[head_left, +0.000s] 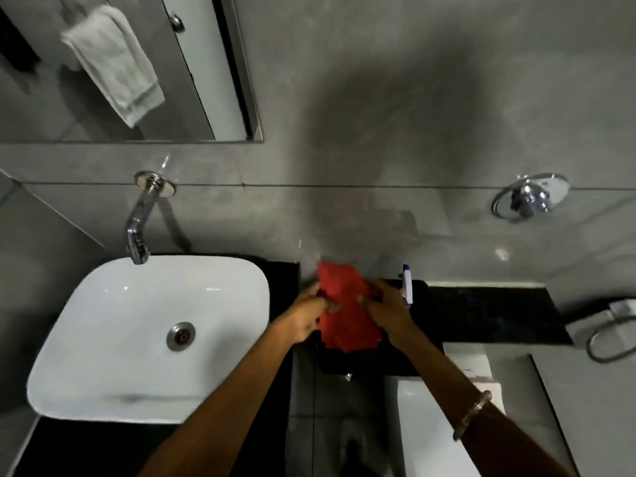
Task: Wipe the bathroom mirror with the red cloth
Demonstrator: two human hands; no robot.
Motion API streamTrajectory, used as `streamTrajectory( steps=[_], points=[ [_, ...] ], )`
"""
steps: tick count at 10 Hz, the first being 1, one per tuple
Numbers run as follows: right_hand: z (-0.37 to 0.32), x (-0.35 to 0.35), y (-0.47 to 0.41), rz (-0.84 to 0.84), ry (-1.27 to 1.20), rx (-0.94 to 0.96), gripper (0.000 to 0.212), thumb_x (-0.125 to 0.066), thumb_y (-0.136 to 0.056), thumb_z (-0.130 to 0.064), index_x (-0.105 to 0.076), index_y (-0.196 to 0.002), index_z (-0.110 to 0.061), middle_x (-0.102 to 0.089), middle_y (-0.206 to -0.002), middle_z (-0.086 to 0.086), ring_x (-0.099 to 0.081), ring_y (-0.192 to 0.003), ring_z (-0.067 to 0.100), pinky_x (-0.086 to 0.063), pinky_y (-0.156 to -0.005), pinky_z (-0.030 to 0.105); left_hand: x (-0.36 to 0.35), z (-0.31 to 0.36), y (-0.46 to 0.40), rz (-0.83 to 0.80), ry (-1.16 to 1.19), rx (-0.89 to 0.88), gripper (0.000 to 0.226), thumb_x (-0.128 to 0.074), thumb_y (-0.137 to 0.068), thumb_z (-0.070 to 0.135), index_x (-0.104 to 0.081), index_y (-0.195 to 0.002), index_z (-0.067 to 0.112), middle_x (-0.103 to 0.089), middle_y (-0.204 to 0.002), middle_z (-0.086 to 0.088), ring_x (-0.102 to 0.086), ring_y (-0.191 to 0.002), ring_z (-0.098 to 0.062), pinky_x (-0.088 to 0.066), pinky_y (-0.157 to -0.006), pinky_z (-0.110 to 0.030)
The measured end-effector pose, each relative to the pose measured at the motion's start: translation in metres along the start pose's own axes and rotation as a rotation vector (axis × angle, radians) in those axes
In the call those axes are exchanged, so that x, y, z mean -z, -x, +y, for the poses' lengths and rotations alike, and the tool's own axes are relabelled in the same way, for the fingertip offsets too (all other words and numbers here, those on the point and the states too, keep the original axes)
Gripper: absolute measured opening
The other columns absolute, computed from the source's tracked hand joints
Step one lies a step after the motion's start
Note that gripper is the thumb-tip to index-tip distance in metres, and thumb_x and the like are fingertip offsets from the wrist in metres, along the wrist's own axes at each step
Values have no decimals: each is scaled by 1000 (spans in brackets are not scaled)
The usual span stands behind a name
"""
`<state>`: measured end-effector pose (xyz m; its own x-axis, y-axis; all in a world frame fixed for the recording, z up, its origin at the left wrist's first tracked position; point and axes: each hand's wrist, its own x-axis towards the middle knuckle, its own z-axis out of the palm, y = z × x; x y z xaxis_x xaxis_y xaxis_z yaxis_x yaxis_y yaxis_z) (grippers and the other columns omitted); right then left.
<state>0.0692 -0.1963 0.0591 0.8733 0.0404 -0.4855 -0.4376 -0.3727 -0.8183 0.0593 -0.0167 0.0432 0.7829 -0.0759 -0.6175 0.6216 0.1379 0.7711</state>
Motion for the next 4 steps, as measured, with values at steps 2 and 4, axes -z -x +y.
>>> streamTrajectory(
  steps=[2, 4],
  points=[
    [101, -42, -56, -45, 76, -106, 65, -62, -96, 0, -45, -156, -16, -58, -149, 11, -55, -137, 28, -47, -116, 49, 3, -76, -70, 146, -221, 81, 78, -53, -84, -20, -43, -153, 17, -63, -137, -15, -60, -128, -34, -54, -98, -40],
    [128, -63, -92, -28, 308, -63, 56, -52, -96, -2, -49, -151, -12, -56, -146, 17, -56, -134, 36, -49, -112, 51, 9, -110, -101, 235, -399, 61, 70, -53, -97, -2, -28, -159, 20, -46, -155, -11, -47, -143, -32, -45, -115, -46]
  ],
)
